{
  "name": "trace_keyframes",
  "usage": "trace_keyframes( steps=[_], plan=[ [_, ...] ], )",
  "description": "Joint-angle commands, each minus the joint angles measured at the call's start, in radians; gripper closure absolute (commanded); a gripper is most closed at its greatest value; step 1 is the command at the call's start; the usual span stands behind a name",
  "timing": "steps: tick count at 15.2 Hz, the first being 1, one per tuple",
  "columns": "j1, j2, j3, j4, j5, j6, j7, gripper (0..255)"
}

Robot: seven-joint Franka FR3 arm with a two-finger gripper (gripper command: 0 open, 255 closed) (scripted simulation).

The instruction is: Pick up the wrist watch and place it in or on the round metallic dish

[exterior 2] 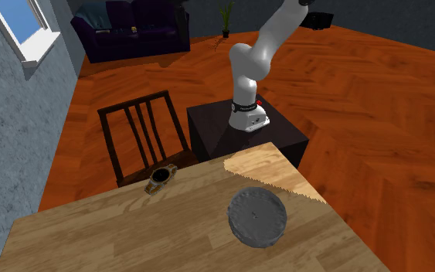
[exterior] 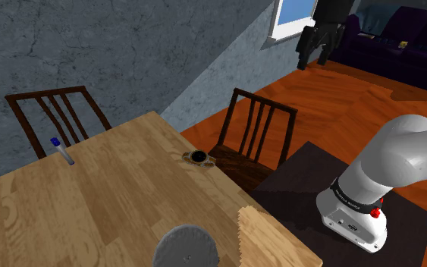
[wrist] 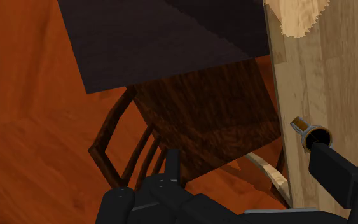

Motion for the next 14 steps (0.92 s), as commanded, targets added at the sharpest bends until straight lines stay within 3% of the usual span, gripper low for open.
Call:
trace_keyframes(
  steps=[1, 14],
  plan=[
    [0.0, 0.0, 0.0, 0.0, 0.0, 0.0, 0.0, 0],
    [0.103, 0.248, 0.145, -0.154, 0.062, 0.426, -0.02, 0]
  ],
)
